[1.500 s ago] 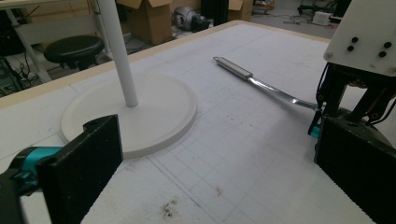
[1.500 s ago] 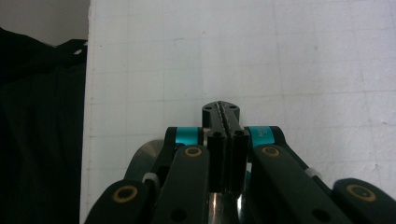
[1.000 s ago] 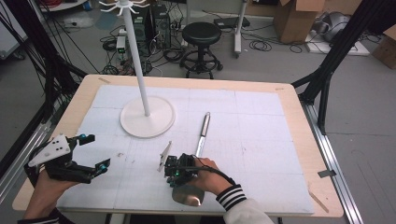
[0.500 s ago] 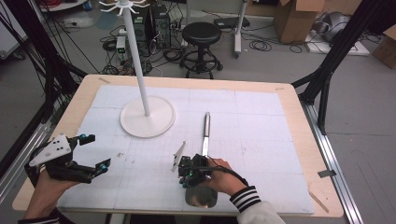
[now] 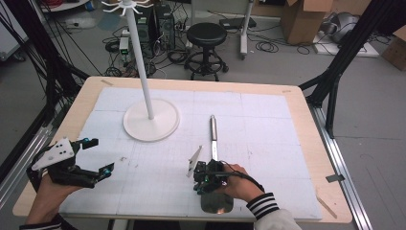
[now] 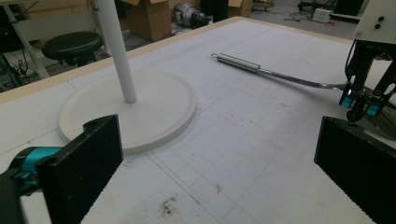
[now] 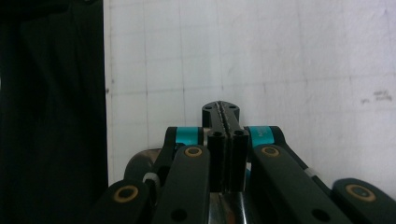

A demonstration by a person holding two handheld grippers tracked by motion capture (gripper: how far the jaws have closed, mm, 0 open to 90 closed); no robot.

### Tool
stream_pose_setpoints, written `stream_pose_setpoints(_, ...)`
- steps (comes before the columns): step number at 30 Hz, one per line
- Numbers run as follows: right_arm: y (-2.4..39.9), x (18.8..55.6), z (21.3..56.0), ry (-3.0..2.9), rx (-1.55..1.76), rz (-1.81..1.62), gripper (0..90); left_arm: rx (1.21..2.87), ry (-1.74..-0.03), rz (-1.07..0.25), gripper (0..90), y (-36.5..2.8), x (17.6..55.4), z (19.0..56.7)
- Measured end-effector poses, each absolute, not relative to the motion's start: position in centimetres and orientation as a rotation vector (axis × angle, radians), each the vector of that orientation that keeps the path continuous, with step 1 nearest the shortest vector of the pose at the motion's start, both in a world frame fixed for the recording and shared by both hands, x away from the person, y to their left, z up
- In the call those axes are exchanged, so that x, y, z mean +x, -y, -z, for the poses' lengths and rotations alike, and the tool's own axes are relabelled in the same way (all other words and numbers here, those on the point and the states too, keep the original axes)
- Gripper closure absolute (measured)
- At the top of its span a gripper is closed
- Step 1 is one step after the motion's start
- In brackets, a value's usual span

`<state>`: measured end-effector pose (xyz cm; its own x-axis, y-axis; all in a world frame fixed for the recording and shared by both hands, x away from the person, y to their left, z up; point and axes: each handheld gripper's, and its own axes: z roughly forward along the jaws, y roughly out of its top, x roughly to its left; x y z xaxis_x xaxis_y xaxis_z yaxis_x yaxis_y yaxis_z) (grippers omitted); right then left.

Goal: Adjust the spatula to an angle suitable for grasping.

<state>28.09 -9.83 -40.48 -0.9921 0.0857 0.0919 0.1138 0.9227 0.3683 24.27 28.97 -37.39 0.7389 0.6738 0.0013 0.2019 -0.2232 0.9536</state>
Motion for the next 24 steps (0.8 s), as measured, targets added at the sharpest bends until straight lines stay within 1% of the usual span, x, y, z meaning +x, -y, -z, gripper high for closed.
stream_pose_setpoints(24, 13.5, 27.9, 39.9, 3.065, -0.196, 0.355, 90.0, 1.794, -0.678, -0.496, 1.7, -28.6, 24.4, 37.5)
